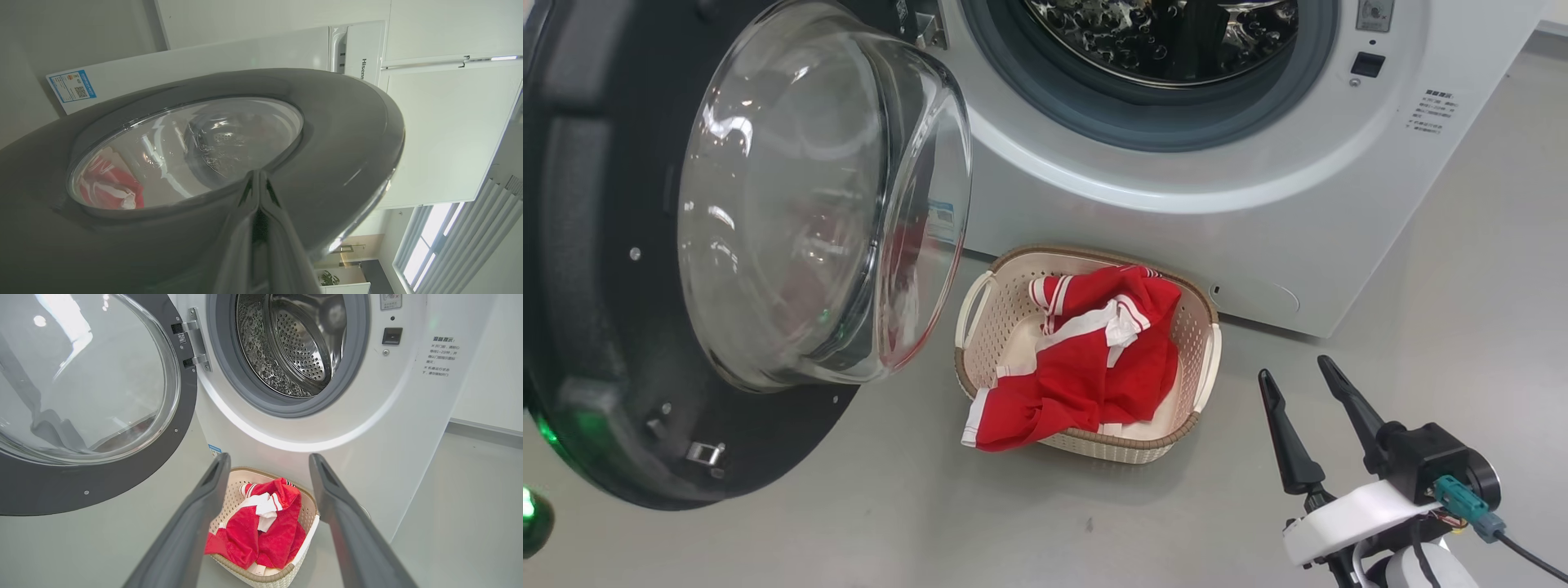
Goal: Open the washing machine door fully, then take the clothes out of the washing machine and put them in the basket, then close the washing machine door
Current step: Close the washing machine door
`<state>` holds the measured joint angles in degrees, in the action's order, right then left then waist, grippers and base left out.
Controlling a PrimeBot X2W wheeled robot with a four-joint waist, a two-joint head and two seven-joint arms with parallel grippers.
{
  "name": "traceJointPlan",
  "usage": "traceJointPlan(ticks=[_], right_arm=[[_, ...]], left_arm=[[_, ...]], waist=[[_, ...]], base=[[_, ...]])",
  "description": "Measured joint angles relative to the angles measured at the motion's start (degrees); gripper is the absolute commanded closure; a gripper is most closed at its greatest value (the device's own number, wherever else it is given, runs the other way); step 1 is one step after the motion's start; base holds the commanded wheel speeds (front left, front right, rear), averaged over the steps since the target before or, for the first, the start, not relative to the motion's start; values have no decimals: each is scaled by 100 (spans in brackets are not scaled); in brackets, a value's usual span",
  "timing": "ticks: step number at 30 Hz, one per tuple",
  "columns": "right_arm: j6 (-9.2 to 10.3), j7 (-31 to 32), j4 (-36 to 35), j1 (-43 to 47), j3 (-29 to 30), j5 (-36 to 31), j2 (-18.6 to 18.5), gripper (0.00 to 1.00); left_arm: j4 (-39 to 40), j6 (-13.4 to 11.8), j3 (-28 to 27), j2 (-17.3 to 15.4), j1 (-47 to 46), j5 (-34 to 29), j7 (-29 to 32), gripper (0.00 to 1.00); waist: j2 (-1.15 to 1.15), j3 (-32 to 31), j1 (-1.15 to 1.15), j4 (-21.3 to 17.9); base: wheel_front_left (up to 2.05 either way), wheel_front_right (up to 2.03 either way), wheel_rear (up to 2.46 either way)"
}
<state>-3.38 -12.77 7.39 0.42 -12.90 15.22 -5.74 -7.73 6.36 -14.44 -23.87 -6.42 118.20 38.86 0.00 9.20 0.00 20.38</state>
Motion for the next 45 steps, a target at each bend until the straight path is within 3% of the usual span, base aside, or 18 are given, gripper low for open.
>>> traceJointPlan(ticks=[20,45], right_arm=[[51,-68,54,-152,66,44,52,0],[48,-119,258,-313,-52,208,199,0]], left_arm=[[1104,9,403,20,383,123,721,100],[1770,41,742,185,569,60,846,100]], waist=[[0,11,0,-480],[0,111,0,-1750]], base=[[0,0,0],[0,0,0]])
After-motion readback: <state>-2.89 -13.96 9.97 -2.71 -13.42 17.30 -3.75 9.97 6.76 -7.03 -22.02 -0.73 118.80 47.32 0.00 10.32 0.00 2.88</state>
